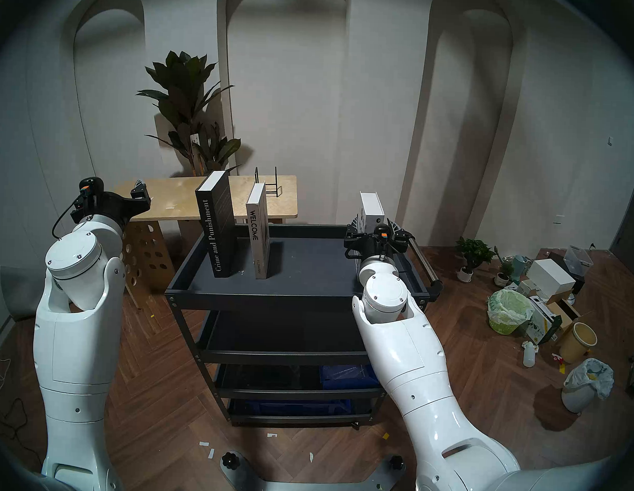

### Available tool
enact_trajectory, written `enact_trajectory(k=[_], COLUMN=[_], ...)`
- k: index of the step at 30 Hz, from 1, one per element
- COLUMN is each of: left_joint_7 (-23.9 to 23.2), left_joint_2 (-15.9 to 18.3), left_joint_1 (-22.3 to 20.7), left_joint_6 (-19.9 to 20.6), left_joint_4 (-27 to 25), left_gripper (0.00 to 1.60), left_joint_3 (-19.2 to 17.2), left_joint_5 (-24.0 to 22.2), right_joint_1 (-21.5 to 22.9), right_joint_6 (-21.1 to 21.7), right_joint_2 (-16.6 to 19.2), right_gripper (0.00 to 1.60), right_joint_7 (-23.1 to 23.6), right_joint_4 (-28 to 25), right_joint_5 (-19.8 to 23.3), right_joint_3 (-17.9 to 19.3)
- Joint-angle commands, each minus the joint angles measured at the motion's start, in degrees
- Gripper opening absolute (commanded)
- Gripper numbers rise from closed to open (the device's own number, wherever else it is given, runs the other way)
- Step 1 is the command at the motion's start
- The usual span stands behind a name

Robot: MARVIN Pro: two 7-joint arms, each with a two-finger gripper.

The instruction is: Sort the books onto the shelf by size, largest to the left

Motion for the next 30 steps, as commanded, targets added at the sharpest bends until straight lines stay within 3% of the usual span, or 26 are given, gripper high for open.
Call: enact_trajectory(k=[1, 2, 4, 7, 21, 30], left_joint_7=[-0.7, -0.8, -0.9, -1.0, -0.3, 1.3], left_joint_2=[0.4, 0.4, 0.4, 0.4, -0.1, -0.4], left_joint_1=[-1.1, -1.1, -1.2, -1.1, -0.6, 0.7], left_joint_6=[0.1, 0.1, 0.1, 0.1, 0.0, -0.7], left_joint_4=[0.2, 0.3, 0.4, 0.4, 1.5, 1.7], left_gripper=[1.60, 1.60, 1.60, 1.60, 1.60, 1.60], left_joint_3=[0.4, 0.5, 0.5, 0.5, -0.5, -2.3], left_joint_5=[-0.4, -0.3, -0.3, -0.3, 0.1, 0.5], right_joint_1=[1.9, 1.9, 1.8, 1.4, 1.6, 6.4], right_joint_6=[-1.4, -1.4, -1.5, -1.5, -2.2, -3.3], right_joint_2=[-0.6, -0.7, -0.7, -0.8, -2.6, -4.7], right_gripper=[0.72, 0.67, 0.31, 0.00, 0.00, 0.00], right_joint_7=[-0.3, -0.3, -0.4, -0.5, 2.6, 3.5], right_joint_4=[-0.8, -0.8, -0.6, -1.0, -3.9, 2.2], right_joint_5=[-0.1, 0.0, 0.0, 0.2, 1.7, 2.3], right_joint_3=[-0.2, -0.1, -0.1, -0.1, -4.6, -6.9])
